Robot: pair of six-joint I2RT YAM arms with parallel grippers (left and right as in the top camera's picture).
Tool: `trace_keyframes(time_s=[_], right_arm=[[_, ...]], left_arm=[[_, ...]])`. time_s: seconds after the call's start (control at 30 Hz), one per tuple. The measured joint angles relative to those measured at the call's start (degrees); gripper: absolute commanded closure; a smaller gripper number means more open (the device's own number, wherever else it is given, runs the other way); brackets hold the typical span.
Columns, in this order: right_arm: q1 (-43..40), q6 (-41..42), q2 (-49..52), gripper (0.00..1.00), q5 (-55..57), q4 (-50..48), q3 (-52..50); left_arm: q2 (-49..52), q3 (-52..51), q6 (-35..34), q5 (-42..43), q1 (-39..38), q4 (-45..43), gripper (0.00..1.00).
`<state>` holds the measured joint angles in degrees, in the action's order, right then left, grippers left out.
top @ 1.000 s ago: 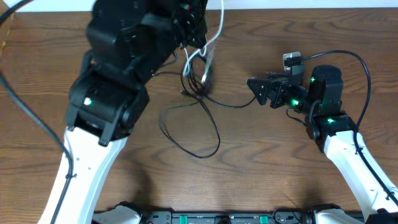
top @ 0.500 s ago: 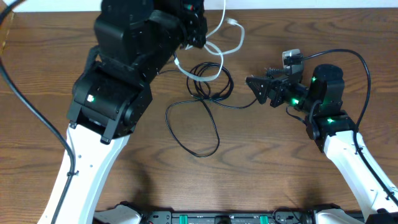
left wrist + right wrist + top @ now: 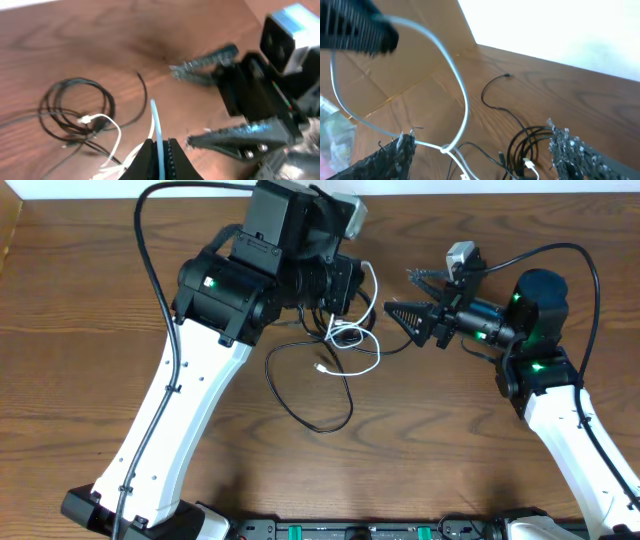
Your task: Untangle cables
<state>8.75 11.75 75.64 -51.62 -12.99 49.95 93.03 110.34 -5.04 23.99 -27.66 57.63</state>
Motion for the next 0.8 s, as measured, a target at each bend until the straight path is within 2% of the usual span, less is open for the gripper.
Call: trace_keyframes(time_s=[0.2,0.23,0.3,0.33,0.37,0.43,0.5,0.53,0.6,0.67,0.7,0.73,0.8], right_arm=[[2.3,-0.3,0.2,0.25,-1.0,-3.7,0.0],[2.8,-0.3,0.5,0.30,-0.7,-4.2,0.0],[3.7,-0.4,1.9,0.42,0.0,-6.6,0.1],[4.0,-0.4,2.8,0.52,0.2,-8.0,0.2],[4.2,0.0,3.3,0.66,0.4,-8.5,0.2],[4.6,0.9,4.4,0.76,1.5,-9.1,0.2],[4.6,1.7,4.5,0.97,2.3,-9.2,0.2],[4.6,2.5,4.5,0.99,2.8,-9.1,0.2],[4.6,4.1,4.5,0.99,4.2,-8.1,0.2],[4.6,5.8,4.5,0.99,7.2,-5.8,0.2],[4.6,6.3,4.5,0.99,9.1,-4.8,0.2],[4.6,6.6,4.5,0.99,10.4,-4.1,0.3],[4.6,7.0,4.5,0.99,13.0,-0.2,1.1]], left_arm=[[0.0,0.0,2.9,9.0,0.0,3.3,0.93],[0.0,0.0,3.4,10.7,0.0,4.1,0.93],[0.0,0.0,3.9,13.1,0.0,5.2,0.93],[0.0,0.0,4.0,13.7,0.0,5.6,0.92],[0.0,0.0,4.0,14.0,0.0,5.9,0.93],[0.0,0.0,4.1,14.8,0.0,6.5,0.92],[0.0,0.0,4.1,14.9,0.0,6.5,0.92],[0.0,0.0,4.2,14.3,0.0,6.5,0.92],[0.0,0.0,4.3,12.6,0.0,6.4,0.83],[0.0,0.0,4.5,9.3,0.0,6.4,0.65],[0.0,0.0,4.4,7.6,0.0,6.3,0.53],[0.0,0.0,4.8,5.5,0.0,5.9,0.46],[0.0,0.0,4.9,2.6,0.0,5.2,0.38]])
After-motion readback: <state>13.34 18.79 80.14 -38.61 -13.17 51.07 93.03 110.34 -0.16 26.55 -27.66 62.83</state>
